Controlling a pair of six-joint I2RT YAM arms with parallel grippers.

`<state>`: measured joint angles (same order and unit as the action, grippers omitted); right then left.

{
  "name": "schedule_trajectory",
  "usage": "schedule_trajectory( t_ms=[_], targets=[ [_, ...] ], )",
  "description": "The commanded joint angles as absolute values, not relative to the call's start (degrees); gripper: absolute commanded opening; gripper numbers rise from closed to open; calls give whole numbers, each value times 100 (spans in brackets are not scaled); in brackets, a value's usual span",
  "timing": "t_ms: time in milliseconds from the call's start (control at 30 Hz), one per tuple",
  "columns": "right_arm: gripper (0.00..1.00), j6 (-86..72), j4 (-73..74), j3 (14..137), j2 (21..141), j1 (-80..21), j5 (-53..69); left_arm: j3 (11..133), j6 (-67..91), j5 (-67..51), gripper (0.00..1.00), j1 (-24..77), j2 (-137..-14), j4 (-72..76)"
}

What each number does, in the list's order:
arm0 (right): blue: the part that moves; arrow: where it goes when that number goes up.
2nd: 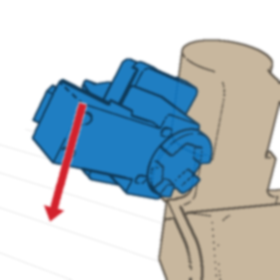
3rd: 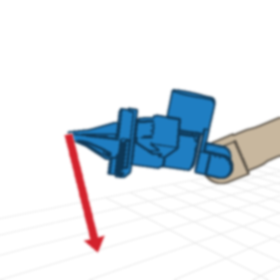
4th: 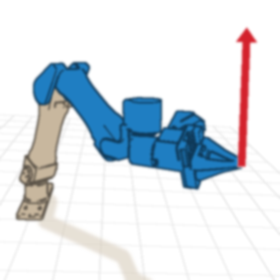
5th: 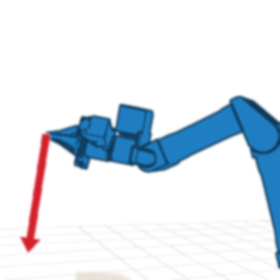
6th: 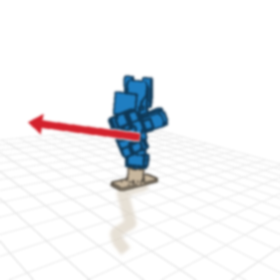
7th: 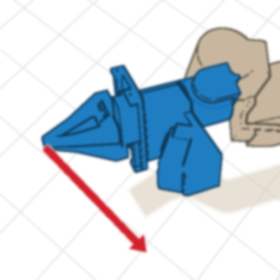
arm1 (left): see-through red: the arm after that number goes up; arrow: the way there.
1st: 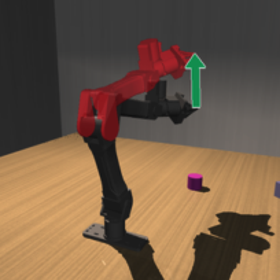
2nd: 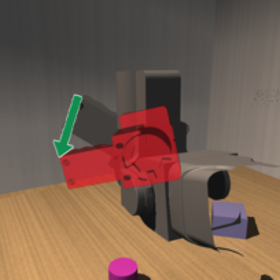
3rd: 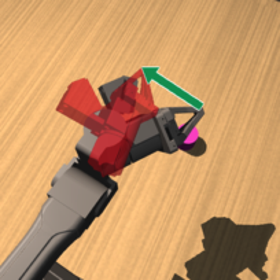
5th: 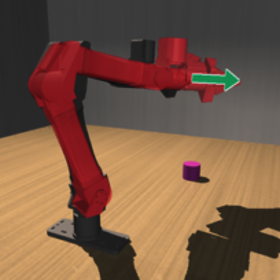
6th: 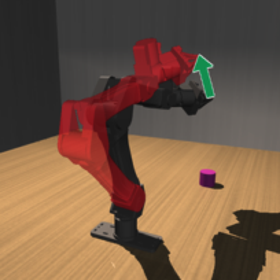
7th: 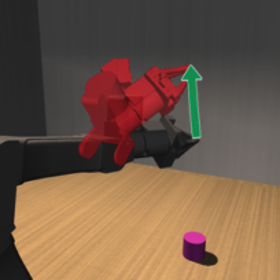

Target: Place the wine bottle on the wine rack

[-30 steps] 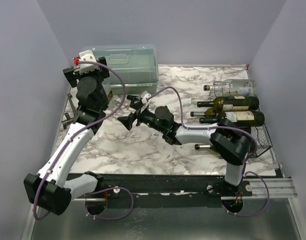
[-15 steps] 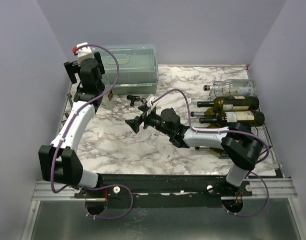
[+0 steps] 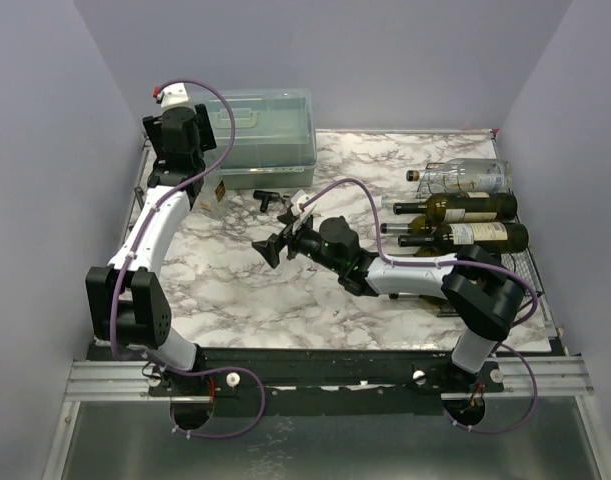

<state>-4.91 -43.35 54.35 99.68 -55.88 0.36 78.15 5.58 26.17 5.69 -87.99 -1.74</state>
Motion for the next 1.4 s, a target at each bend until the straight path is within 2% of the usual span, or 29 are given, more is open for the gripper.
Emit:
schedule_trajectory(
  t_ms=[0,200,333,600,867,1167,1367],
  targets=[
    [100,-583,-4405,5433,9943,-5603,-264,7809,712,2210,75,550,-8879,-334],
    [100,-567,-4398,5396,9931,-5607,-385,7560,726,2200,57,558,-8879,-265],
    [100,-568,-4422,5310,9860,-5601,-613,7515,655,2141,52,555,-8946,-235],
    [100,-684,-4285,5360,9769,-5607,-677,7411,573,1894,35,613,-8878,-232],
    [100,-920,-4477,5344,9723,-5608,-732,7151,489,1877,0,792,-8434,-206],
    [100,-730,-4226,5846,9936,-5586,-666,7071,478,2479,0,1435,-7743,-198],
    [100,-763,-4205,6157,10148,-5572,-512,6992,444,2767,0,2271,-7507,-177]
  ],
)
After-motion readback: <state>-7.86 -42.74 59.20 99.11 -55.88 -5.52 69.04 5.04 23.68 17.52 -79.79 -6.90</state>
